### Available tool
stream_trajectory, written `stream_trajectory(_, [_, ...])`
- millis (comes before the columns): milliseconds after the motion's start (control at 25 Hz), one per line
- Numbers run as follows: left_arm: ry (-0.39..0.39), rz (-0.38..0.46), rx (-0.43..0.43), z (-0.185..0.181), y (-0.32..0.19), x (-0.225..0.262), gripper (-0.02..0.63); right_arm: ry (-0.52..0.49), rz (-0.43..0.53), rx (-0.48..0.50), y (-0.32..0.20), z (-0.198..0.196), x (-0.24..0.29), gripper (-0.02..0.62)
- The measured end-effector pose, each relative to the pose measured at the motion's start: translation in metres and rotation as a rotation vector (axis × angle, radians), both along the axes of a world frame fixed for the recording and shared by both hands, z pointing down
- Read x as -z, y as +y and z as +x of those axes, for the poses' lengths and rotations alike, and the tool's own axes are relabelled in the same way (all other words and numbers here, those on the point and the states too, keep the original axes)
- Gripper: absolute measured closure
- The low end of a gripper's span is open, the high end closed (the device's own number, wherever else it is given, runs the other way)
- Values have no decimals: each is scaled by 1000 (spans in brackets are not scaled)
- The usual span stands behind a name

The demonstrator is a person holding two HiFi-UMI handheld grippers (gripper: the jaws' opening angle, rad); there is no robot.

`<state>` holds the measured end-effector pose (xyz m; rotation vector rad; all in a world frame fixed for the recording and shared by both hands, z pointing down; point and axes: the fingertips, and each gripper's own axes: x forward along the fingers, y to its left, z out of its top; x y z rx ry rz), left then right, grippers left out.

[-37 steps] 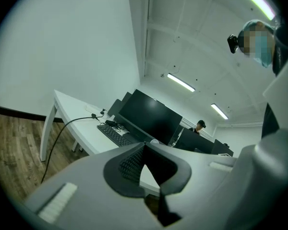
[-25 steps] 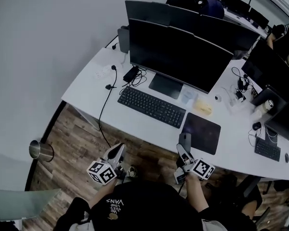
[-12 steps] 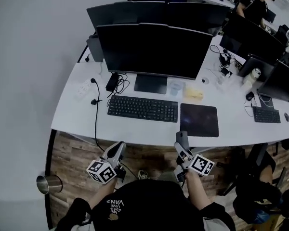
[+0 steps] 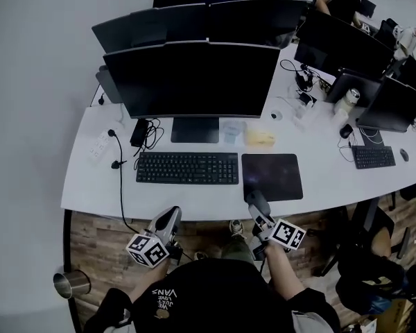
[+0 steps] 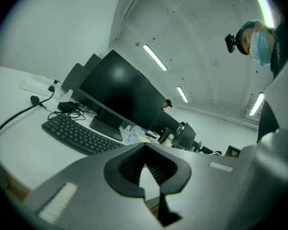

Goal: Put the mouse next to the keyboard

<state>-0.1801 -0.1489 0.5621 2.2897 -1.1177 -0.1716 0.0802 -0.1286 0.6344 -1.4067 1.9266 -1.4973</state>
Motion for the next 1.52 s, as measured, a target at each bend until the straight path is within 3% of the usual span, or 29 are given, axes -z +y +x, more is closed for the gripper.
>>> stream_trajectory(320, [4,4,32,44,-46,5,604,-36,-60,-14,-57,45,-20,423])
stream_trajectory(600, [4,1,48,68,-78,4,604,-55,-87,-3,-101,62,-33,423])
stream_trajectory(1160, [-13,-5,104,78,-102,-3,604,-118,-174,-34,-155,68,-63,423])
stream_trajectory(1520, [-15,-22,131,71,-100,-7,604,-97,-221,-70,-174,66,-78,423])
